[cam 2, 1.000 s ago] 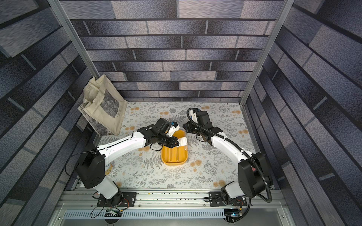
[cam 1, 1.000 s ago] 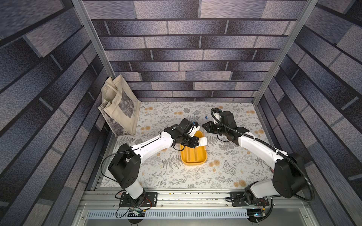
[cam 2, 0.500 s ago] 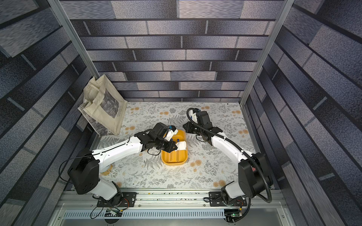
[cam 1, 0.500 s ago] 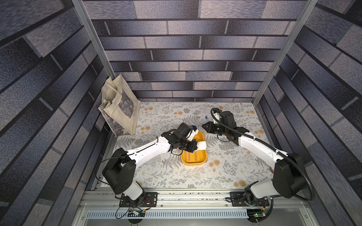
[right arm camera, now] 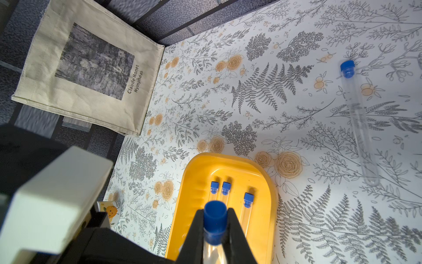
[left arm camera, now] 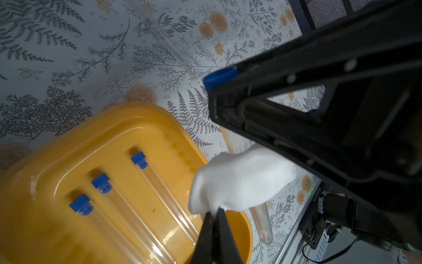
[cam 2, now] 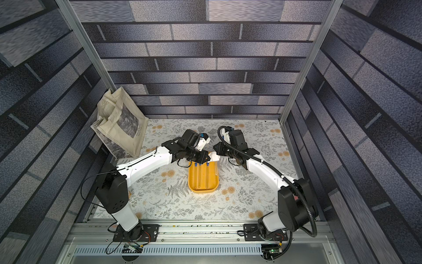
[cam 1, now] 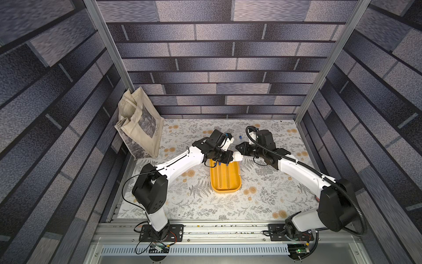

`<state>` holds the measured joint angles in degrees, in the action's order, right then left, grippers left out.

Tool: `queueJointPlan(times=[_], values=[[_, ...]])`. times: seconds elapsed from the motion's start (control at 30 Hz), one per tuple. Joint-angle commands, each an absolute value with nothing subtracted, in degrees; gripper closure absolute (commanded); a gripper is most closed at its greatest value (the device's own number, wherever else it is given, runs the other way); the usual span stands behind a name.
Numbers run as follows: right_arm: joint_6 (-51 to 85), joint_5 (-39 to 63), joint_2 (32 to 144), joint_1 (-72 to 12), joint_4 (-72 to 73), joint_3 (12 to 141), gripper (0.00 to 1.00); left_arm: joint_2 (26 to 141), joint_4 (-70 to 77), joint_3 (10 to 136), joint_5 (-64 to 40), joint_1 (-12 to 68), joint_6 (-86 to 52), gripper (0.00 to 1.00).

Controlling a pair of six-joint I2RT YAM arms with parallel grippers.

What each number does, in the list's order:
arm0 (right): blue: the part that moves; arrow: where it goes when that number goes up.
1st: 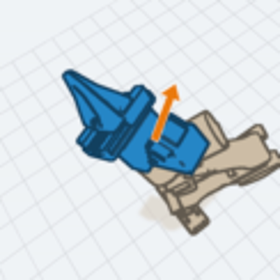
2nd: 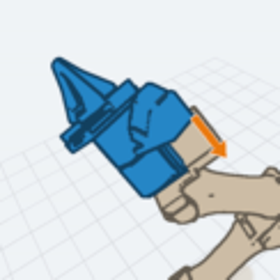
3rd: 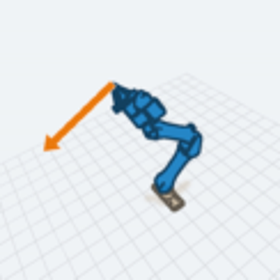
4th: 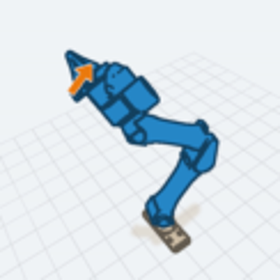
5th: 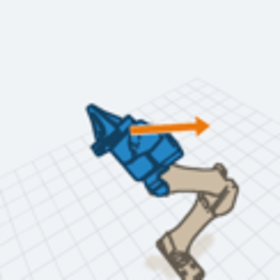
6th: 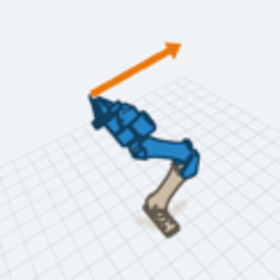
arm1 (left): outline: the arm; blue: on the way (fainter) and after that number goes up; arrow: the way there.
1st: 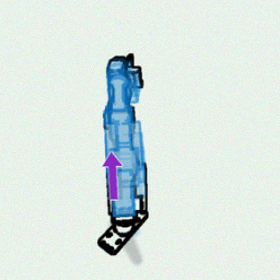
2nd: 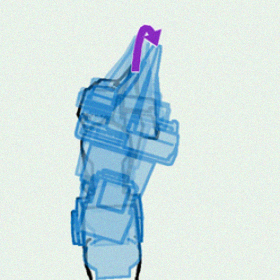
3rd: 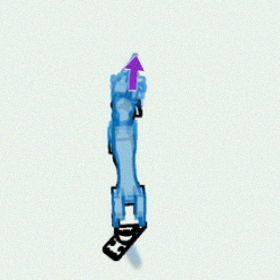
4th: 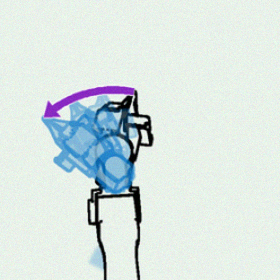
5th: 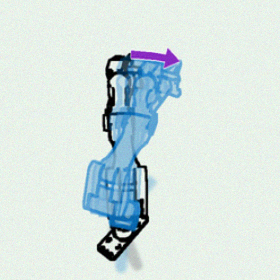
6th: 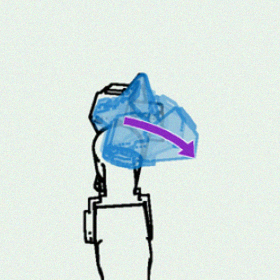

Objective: Wipe the exteriors of test tubes
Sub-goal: Wipe the dirt from the test tube.

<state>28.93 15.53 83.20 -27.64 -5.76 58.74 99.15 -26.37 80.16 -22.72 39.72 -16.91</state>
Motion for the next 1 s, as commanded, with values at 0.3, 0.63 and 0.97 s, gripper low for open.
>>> queueJointPlan(times=[0.3, 0.63, 0.97], values=[[28.39, 14.78, 80.99, -28.10, -6.68, 59.06, 0.87, 94.37, -25.42, 72.12, -22.86, 43.98, -17.37, 0.96], [28.30, 15.43, 81.54, -28.11, -6.49, 59.06, 0.87, 90.23, -21.03, 64.31, -21.59, 46.56, -20.28, 0.96], [28.48, 15.73, 80.95, -28.08, -6.59, 58.10, 0.86, 94.57, -23.50, 72.41, -22.72, 43.36, -17.40, 0.96]])
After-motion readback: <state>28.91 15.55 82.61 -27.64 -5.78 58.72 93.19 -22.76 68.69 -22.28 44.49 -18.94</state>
